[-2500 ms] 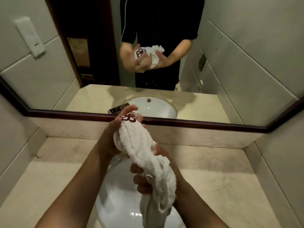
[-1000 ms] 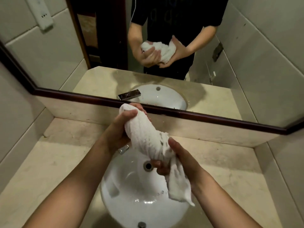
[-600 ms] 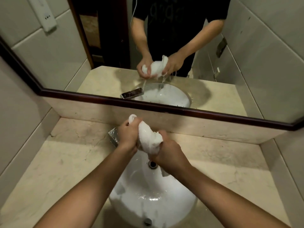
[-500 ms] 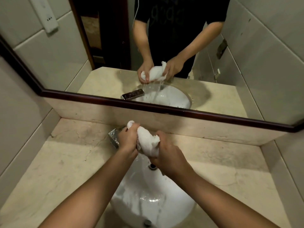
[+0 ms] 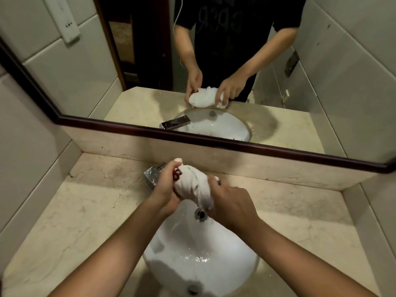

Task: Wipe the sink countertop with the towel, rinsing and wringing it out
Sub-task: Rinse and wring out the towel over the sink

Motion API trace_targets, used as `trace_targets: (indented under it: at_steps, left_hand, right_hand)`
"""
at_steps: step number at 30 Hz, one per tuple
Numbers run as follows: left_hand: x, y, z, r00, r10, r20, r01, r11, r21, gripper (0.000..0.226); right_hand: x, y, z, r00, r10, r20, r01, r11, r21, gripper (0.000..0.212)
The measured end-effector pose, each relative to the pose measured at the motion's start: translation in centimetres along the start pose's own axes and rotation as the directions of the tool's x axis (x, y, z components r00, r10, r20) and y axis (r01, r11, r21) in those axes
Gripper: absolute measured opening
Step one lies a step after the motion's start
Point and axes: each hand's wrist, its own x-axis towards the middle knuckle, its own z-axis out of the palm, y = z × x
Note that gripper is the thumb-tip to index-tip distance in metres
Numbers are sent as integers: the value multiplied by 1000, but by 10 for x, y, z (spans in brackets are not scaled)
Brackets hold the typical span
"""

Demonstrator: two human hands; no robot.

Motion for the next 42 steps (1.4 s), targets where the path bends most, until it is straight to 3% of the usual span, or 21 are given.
trace_targets:
  at_steps: [2,4,6,8,10,13,14,16,17,19,21,23,26,28,30,33,35,37,39,40,42]
  left_hand:
    - [-9,7,-11,984,-7,180,6,1000,4,23]
    - [-15,13,-22,958,52,282,-85,991,106,32]
    - [-19,18,-30,924,110,365,-187,965,182,61]
    - [-18,26,-35,884,144,445,-249,951,185,102]
    - [-13,35,-37,803,198,563,-298,950,92,119]
    - [-6,43,-23,619,261,741,-281,954,-102,118]
    - [-5,42,-18,557,271,785,-253,956,-151,115]
    - [-4,42,-11,534,277,799,-237,956,-173,96]
    - [-6,43,-10,582,280,763,-276,951,-138,81]
    - [-8,42,-12,699,273,661,-366,931,3,52]
    - [-11,34,-9,794,286,537,-433,885,170,37]
    - [-11,22,-2,843,374,386,-500,809,309,29]
    - [6,-3,5,819,544,181,-559,685,468,18]
    - [24,-21,4,775,628,67,-538,600,592,15]
    - [38,-37,3,754,657,-23,-466,559,685,15]
    - [43,-51,4,758,639,-131,-380,596,707,18]
    - [44,-53,4,803,582,-131,-360,648,671,16]
    - [40,-46,3,886,464,-27,-358,718,597,16]
    - [30,-26,-3,939,280,202,-342,830,441,27]
    - [24,-13,-10,924,180,339,-292,903,316,37]
    - [15,13,-23,822,57,566,-141,984,105,54]
  right_hand:
    - [-1,11,-8,993,52,105,-69,985,159,69]
    - [-6,19,-21,978,24,209,-121,879,460,56]
    - [-12,22,-38,966,-75,246,-154,595,789,54]
    - [-20,20,-53,947,-169,273,-211,310,927,70]
    - [-29,14,-64,926,-213,313,-287,145,947,65]
    - [-34,2,-70,852,-333,404,-461,-111,880,48]
    - [-34,-1,-72,814,-403,418,-510,-151,847,44]
    - [-33,0,-63,755,-499,426,-579,-200,790,48]
    - [-32,1,-59,734,-529,426,-609,-236,757,54]
    - [-30,0,-60,704,-528,475,-662,-246,708,53]
    - [-28,-8,-61,733,-388,558,-624,-60,779,34]
    - [-24,-21,-60,791,-199,578,-562,136,816,25]
    - [-15,-33,-30,866,79,494,-476,433,765,26]
    - [-10,-35,-5,863,189,468,-482,581,655,30]
    - [-8,-36,11,837,259,483,-524,636,566,37]
    - [-10,-36,26,830,284,479,-529,671,519,52]
    - [-14,-33,27,836,256,485,-511,684,521,61]
    - [-17,-28,15,826,200,527,-522,622,583,55]
    - [-24,-17,-1,798,85,596,-579,379,722,40]
    - [-29,-9,-10,784,-1,621,-606,214,766,32]
    - [-41,4,-28,779,-195,596,-623,-125,772,24]
